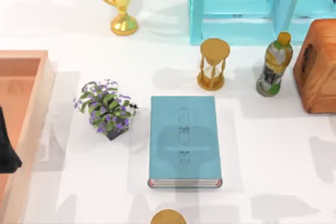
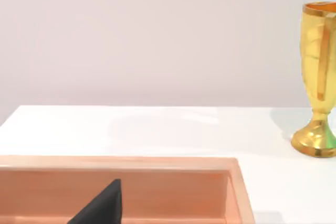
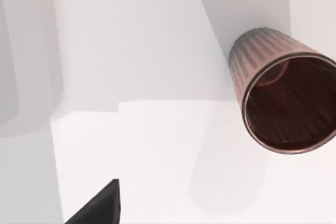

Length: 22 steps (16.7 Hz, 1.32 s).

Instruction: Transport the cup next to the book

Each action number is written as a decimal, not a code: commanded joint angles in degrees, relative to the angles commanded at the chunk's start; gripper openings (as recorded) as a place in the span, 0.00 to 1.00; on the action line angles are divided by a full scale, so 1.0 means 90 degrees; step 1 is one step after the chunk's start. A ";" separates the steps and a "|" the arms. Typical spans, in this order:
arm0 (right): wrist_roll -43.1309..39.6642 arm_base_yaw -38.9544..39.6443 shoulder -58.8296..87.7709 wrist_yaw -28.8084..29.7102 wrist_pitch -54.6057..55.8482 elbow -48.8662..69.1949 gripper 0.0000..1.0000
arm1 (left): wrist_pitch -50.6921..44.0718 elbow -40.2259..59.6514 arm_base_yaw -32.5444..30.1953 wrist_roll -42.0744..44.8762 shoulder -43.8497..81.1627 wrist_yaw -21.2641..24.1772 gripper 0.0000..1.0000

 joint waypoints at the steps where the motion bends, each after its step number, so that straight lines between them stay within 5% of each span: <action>1: 0.0010 0.0002 0.0030 0.0001 0.0147 -0.0135 1.00 | 0.0000 0.0000 0.0000 0.0000 0.0000 0.0000 1.00; 9: 0.0045 0.0027 0.0521 0.0000 0.2478 -0.1920 1.00 | 0.0000 0.0000 0.0000 0.0000 0.0000 0.0000 1.00; 15: 0.0042 0.0026 0.0572 0.0000 0.2687 -0.2111 1.00 | 0.0000 0.0000 0.0000 0.0000 0.0000 0.0000 1.00; 22: 0.0042 0.0026 0.0572 0.0000 0.2687 -0.2111 0.47 | 0.0000 0.0000 0.0000 0.0000 0.0000 0.0000 1.00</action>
